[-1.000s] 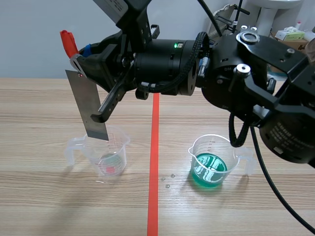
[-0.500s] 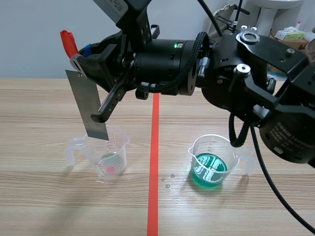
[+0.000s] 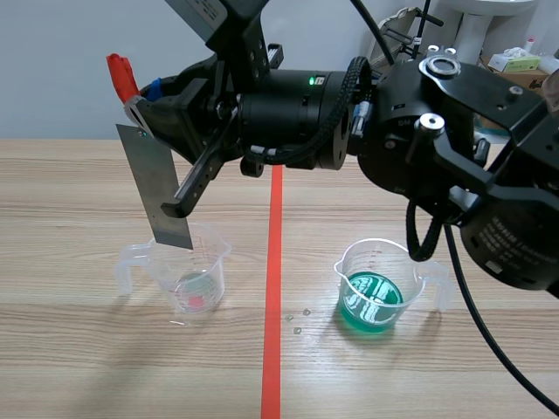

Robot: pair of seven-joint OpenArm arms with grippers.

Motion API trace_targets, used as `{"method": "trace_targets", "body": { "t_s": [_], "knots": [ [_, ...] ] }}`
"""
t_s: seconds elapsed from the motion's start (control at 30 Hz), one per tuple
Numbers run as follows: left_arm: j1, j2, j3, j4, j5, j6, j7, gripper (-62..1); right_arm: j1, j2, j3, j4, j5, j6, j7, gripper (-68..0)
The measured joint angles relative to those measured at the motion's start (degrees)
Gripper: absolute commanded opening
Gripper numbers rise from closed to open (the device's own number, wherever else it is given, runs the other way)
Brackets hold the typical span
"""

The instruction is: Do the redox reaction experiment

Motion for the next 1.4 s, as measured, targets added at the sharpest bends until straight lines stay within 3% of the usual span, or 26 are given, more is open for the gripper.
{"method": "trace_targets", "body": {
  "t_s": [1.17,1.4],
  "knots": [
    [0.00,0.00,0.00,0.00,0.00,0.00,0.00,1.4,0.00,0.00,0.00,-1.16,-0.44,0.02,1.73,-65.6],
    [0.00,0.00,0.00,0.00,0.00,0.00,0.00,1.4,-0.02,-0.48,0.00,-5.38,-4.66,0.02,5.60,-65.6]
  ]
}}
